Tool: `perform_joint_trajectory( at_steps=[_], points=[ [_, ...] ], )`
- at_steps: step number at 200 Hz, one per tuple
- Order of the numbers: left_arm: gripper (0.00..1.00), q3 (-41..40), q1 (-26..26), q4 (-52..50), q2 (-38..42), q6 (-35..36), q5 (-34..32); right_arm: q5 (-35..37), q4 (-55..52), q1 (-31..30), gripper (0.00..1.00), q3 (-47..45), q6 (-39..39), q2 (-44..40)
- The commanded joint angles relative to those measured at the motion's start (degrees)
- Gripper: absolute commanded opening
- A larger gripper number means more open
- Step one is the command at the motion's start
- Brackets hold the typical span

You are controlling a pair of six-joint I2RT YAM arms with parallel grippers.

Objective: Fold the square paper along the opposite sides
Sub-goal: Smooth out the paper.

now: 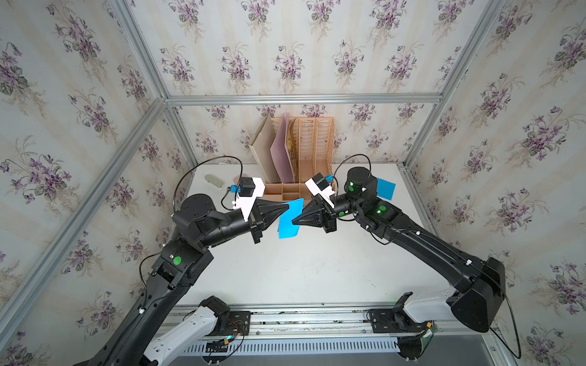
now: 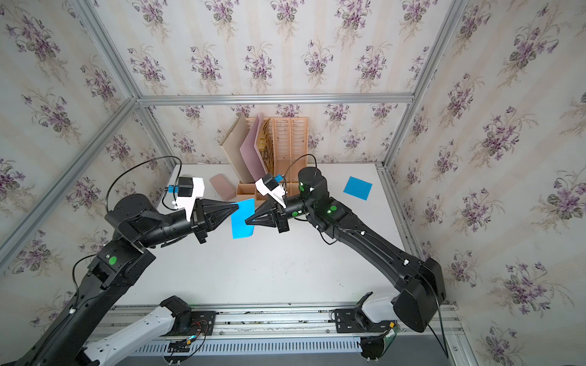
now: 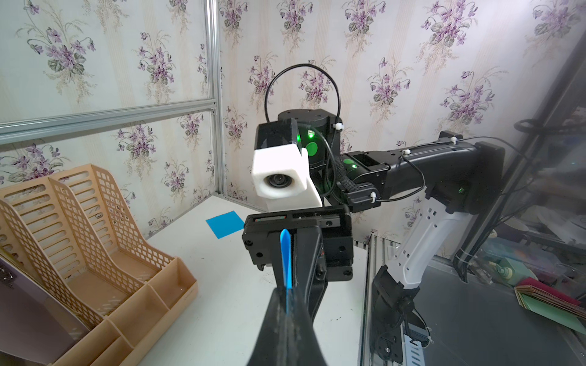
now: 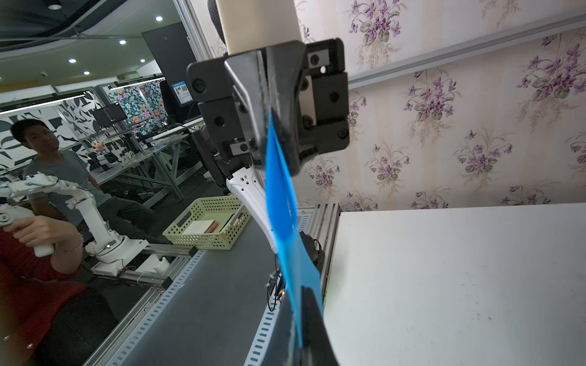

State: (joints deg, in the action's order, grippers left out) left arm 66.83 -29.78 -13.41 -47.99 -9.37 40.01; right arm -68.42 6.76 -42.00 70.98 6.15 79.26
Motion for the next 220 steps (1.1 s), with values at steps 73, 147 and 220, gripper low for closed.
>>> perform_joint_trajectory(
  at_steps=[73, 147, 220],
  points=[
    [0.0, 1.1, 0.0, 2.5, -0.1, 0.2, -0.5, -0.8, 3.3, -0.1, 0.0, -2.2, 1.6, -0.9],
    [0.0, 1.5, 0.0, 2.3, -0.1, 0.3, -0.9, -0.5, 4.5, -0.3, 0.0, -4.2, 2.1, -1.0],
    [0.0, 1.8, 0.0, 2.2, -0.2, 0.7, -1.1, -0.3, 5.1, -0.6, 0.0, -5.7, 2.1, -1.6]
  ],
)
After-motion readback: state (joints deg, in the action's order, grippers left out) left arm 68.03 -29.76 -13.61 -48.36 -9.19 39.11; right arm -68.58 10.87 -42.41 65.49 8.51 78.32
